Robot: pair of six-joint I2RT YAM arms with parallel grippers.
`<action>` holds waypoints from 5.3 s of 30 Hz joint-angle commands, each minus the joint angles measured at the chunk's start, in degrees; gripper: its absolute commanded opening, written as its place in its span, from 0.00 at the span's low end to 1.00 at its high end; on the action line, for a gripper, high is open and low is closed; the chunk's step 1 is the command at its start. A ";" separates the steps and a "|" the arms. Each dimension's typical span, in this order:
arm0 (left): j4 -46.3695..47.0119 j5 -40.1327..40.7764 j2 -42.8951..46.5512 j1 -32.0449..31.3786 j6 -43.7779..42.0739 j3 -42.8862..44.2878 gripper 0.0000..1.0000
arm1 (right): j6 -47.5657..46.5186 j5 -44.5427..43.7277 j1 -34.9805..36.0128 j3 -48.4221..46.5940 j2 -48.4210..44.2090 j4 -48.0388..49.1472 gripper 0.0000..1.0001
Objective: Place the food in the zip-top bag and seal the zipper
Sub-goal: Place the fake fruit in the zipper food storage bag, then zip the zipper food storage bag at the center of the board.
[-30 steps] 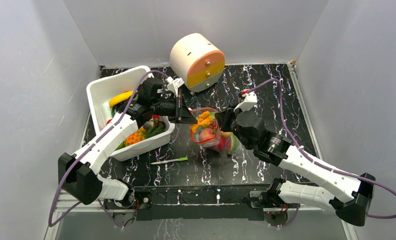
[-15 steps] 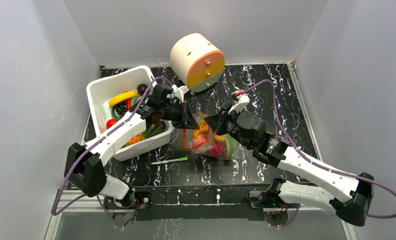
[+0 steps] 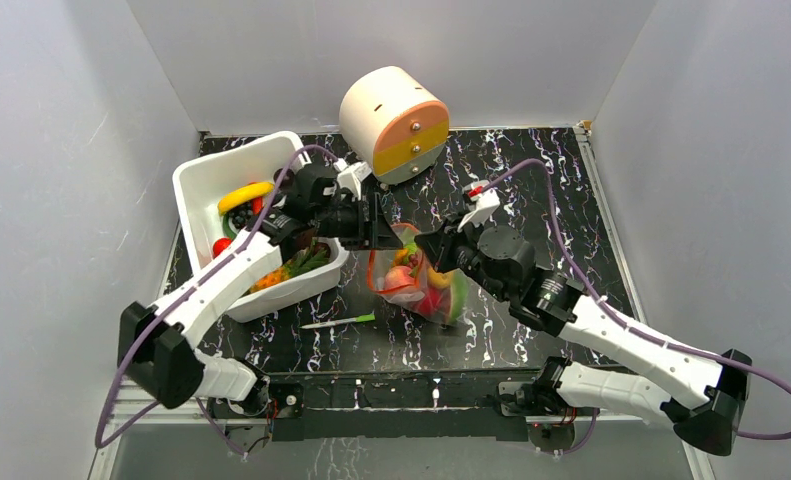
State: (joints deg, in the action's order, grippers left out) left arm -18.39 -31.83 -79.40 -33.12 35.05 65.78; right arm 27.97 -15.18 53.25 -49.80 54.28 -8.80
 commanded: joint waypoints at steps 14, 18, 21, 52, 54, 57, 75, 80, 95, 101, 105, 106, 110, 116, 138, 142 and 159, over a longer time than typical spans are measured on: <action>5.88 -0.92 24.26 -0.23 -54.93 -10.93 0.48 | -12.78 -0.79 0.14 -0.28 -6.97 -2.83 0.00; 4.26 -10.16 27.42 -0.25 -72.42 -16.78 0.55 | -13.34 -1.08 0.10 -0.24 -7.22 -2.87 0.00; 4.30 -9.47 27.43 -0.23 -77.10 -18.89 0.53 | -13.95 -1.02 0.09 -0.42 -7.04 -2.98 0.00; 8.67 -10.40 17.80 -0.20 -80.82 -18.36 0.00 | -13.48 -0.61 0.09 1.03 -7.39 -2.68 0.00; 8.92 -11.11 18.92 -0.26 -78.83 -18.76 0.00 | -14.11 -1.42 0.10 1.51 -7.28 -2.78 0.00; 9.12 -12.00 20.00 -0.26 -76.11 -19.06 0.00 | -14.85 -1.32 0.09 1.03 -6.54 -3.46 0.10; 16.85 -13.34 19.23 -0.22 -62.28 -19.39 0.00 | -23.89 5.51 0.18 -5.28 -1.65 -4.18 0.48; 21.58 -13.19 19.66 -0.25 -57.78 -20.25 0.00 | -26.85 5.03 0.18 -10.33 1.52 -6.48 0.56; 23.77 -15.57 17.01 -0.25 -48.66 -17.09 0.00 | -35.41 22.38 0.18 -9.70 4.27 -4.13 0.36; 24.46 -16.80 16.48 -0.21 -47.07 -16.39 0.00 | -37.18 23.49 0.27 -9.62 6.10 -3.08 0.38; 24.18 -17.60 16.44 -0.27 -47.07 -16.10 0.00 | -38.89 24.17 0.27 -9.70 7.57 -3.05 0.37; 24.15 -17.79 16.56 -0.20 -47.09 -16.12 0.00 | -39.45 24.37 0.27 -9.74 7.99 -3.12 0.37; 22.03 -18.19 17.18 -0.24 -47.95 -15.54 0.00 | -41.44 24.63 0.25 -9.75 9.53 -3.53 0.36; 20.21 -18.62 18.34 -0.19 -49.04 -16.17 0.00 | -42.80 25.88 0.27 -9.41 11.32 -4.22 0.21; 12.64 -19.25 20.74 0.12 -52.57 -13.58 0.00 | -42.70 21.57 0.27 -5.54 5.24 -8.80 0.00; 11.56 -19.16 21.32 0.23 -52.91 -13.26 0.00 | -42.73 20.84 0.27 -5.99 5.63 -10.10 0.00; 19.29 -22.46 24.68 0.33 -55.26 -19.16 0.35 | -41.85 25.54 0.23 -5.42 2.75 -7.55 0.00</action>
State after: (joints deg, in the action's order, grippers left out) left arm -3.03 -51.03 -55.99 -33.08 -17.85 47.59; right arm -14.46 7.73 53.82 -55.27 59.33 -20.51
